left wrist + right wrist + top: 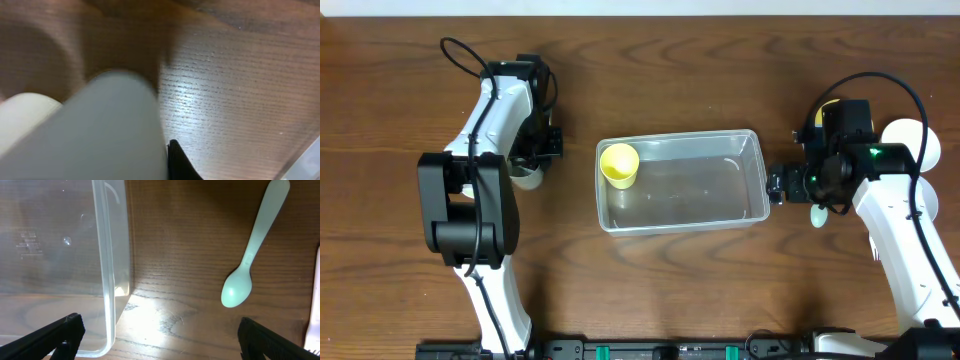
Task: Pack container
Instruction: 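Grasp the grey cup with the left gripper and place it in the container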
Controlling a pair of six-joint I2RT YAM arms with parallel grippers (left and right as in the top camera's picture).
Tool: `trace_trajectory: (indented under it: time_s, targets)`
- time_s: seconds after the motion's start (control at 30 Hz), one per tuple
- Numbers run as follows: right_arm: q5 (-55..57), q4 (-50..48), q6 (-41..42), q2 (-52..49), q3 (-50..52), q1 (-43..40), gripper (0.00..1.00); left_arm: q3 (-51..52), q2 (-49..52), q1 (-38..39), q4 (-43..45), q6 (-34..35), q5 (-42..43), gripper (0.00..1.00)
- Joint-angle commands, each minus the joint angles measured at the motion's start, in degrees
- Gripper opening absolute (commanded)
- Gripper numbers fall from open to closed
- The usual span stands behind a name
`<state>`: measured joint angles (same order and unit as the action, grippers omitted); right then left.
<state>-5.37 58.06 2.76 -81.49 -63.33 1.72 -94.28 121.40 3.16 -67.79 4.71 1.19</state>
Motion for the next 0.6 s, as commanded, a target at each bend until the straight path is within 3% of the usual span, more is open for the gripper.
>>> trace_trajectory:
  time_s: [0.0, 0.3, 0.57]
  targets:
    - [0.7, 0.1, 0.6, -0.3, -1.0, 0.2, 0.99, -0.4, -0.7, 0.2, -1.3, 0.3, -0.1, 0.06]
    - [0.7, 0.1, 0.6, -0.3, -1.0, 0.2, 0.99, -7.0, -11.3, 6.3, -8.4, 0.3, -0.1, 0.06]
    - [0.7, 0.0, 0.6, -0.3, -1.0, 0.2, 0.99, -7.5, -29.0, 20.8, -7.8, 0.3, -0.1, 0.06]
